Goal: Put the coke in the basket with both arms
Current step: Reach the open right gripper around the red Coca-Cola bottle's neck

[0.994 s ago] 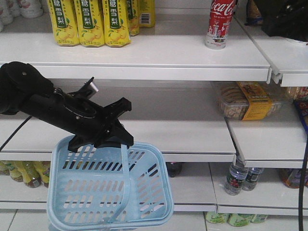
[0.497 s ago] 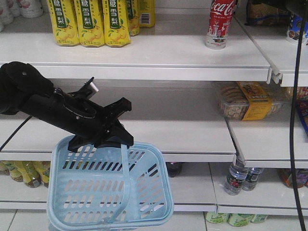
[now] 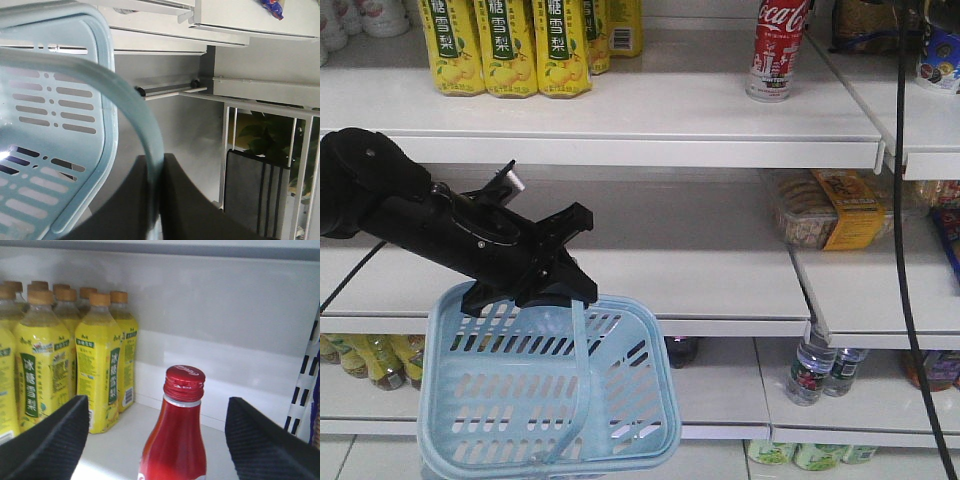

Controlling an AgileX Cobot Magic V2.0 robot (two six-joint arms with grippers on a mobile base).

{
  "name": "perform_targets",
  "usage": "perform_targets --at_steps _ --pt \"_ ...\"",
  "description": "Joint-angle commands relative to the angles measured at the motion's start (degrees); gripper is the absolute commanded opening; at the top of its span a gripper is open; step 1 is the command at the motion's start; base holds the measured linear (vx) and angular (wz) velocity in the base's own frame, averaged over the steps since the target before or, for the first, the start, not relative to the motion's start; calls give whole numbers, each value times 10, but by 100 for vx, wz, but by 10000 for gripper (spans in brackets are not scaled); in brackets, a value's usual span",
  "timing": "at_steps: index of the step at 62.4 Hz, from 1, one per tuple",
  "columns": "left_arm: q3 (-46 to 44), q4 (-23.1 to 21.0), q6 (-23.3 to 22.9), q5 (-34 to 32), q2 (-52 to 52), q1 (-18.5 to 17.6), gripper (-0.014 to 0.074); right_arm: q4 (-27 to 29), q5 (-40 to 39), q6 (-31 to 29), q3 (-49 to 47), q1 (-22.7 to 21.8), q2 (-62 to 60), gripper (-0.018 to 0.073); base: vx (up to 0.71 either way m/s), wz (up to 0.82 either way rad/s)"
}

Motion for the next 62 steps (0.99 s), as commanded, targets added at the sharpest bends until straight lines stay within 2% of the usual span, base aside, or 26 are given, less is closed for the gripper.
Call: perform_targets --at_steps 1,7,49,55,62 --pt "-16 -39 0 0 -27 -3 -5 -26 9 29 -34 -4 -13 553 0 0" --pt "-16 -39 0 0 -27 -3 -5 -39 9 37 -48 -4 1 553 0 0" --pt "-16 -39 0 0 -27 -3 -5 -41 9 60 -148 -4 90 552 0 0" --pt "-16 -39 0 0 -27 -3 -5 -40 7 54 -151 -4 97 525 0 0" --pt "-16 -39 0 0 -27 -3 -5 -42 -7 48 -155 -4 102 426 0 0"
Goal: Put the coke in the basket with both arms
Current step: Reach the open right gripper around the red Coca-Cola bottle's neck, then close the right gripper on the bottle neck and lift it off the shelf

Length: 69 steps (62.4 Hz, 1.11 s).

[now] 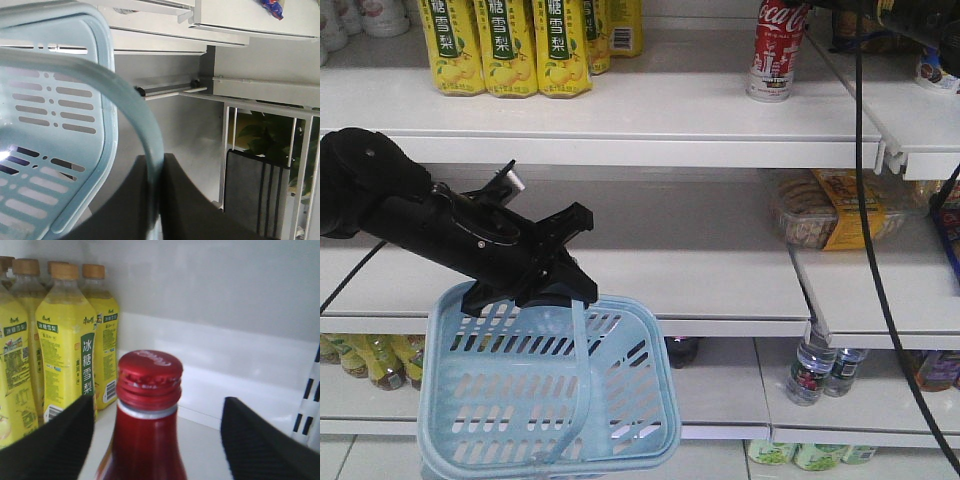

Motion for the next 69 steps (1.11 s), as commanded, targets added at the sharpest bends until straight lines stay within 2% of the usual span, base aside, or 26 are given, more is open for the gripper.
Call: perform_targets --at_steps 1,15,38,49,60,69 --pt "-16 -39 0 0 -27 -3 -5 9 -9 -11 -22 -4 -27 397 0 0" --pt "-16 -39 0 0 -27 -3 -5 7 -57 -22 -21 -4 -24 -13 0 0" --pt "-16 -39 0 0 -27 -3 -5 -3 -220 -25 -21 -4 -26 -5 0 0" --pt "-16 -39 0 0 -27 -3 -5 -38 -280 -25 -21 -4 -47 -5 0 0" --pt "-16 -39 0 0 -27 -3 -5 -73 -315 3 -21 -4 -80 -5 0 0" --pt "-16 -39 0 0 -27 -3 -5 -93 -376 25 -21 -4 -116 -5 0 0"
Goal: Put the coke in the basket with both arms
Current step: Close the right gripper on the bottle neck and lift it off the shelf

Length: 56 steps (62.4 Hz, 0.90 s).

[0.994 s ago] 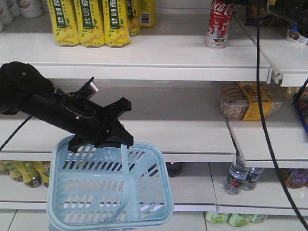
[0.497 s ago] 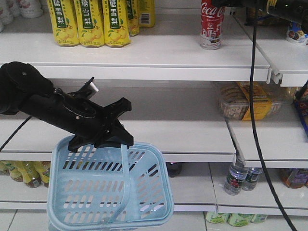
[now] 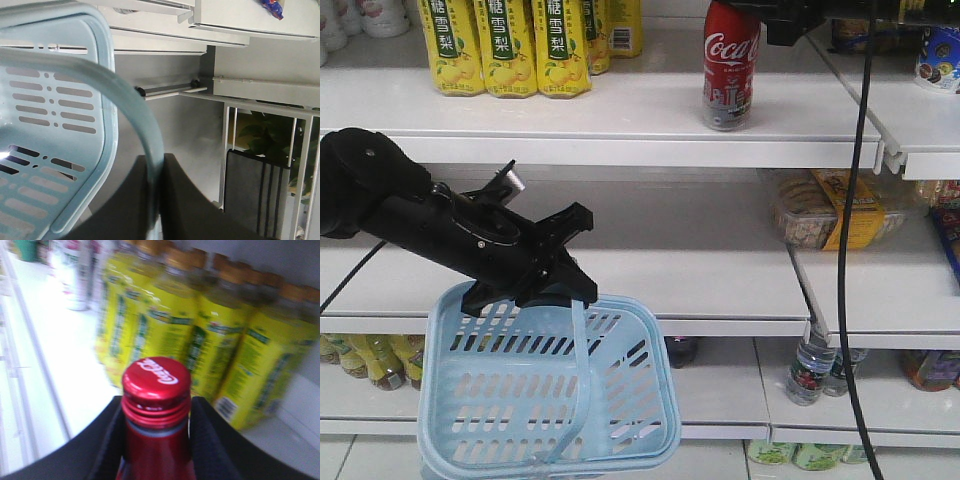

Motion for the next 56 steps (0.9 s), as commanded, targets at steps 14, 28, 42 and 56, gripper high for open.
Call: perform_targets --at_steps 14,28,42,56 --pt "-16 -39 0 0 -27 -3 -5 2 -76 48 -16 -1 -100 -5 0 0" --pt "-16 -39 0 0 -27 -3 -5 2 -172 81 -16 -1 -118 -3 0 0" --pt "-16 -39 0 0 -27 -3 -5 2 -190 91 54 -1 -141 -3 0 0" --pt "-16 -39 0 0 -27 -3 -5 3 -121 28 237 0 -187 -3 0 0"
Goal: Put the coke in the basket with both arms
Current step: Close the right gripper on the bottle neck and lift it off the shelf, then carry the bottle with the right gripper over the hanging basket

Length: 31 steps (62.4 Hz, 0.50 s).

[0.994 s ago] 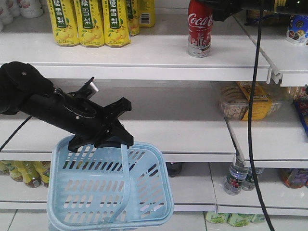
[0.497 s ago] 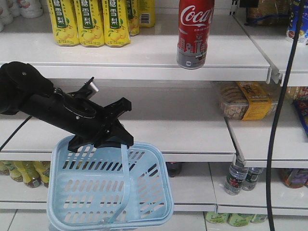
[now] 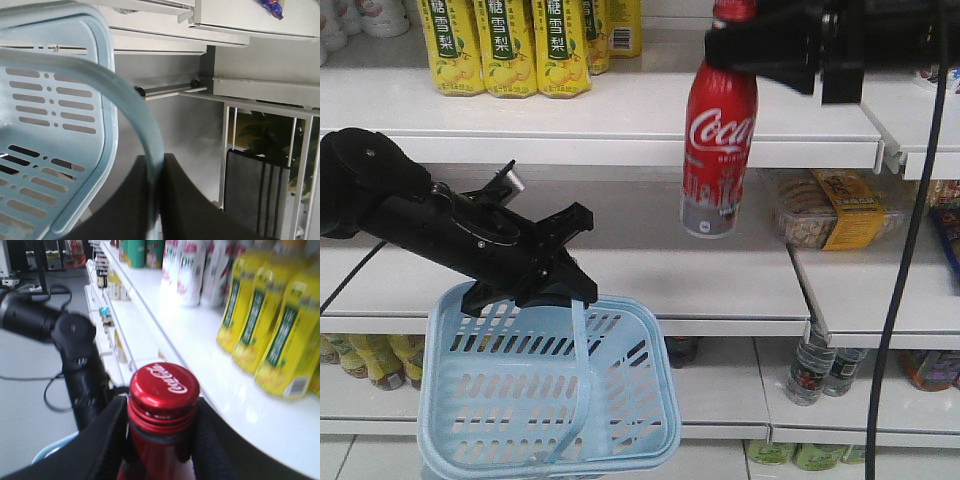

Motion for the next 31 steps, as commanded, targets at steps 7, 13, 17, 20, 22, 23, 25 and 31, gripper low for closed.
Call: perform_targets --at_steps 7,13,17,20,22,23,25,31 --pt "-16 -39 0 0 -27 -3 -5 11 70 -43 111 -1 -56 -3 0 0" --pt "-16 -39 0 0 -27 -3 -5 22 75 -34 156 -1 -57 -3 0 0" --pt "-16 -39 0 0 -27 -3 -5 30 82 -23 175 1 -55 -3 0 0" --pt "-16 -39 0 0 -27 -3 -5 31 88 -20 187 9 -51 -3 0 0" --pt "-16 -39 0 0 -27 -3 -5 30 92 -20 195 17 -47 -3 0 0" --pt "-16 -39 0 0 -27 -3 -5 30 95 -20 197 21 -45 -3 0 0" --pt "-16 -39 0 0 -27 -3 -5 29 100 -20 200 30 -39 -3 0 0" --pt "-16 -39 0 0 -27 -3 -5 27 135 -25 205 70 -19 -3 0 0"
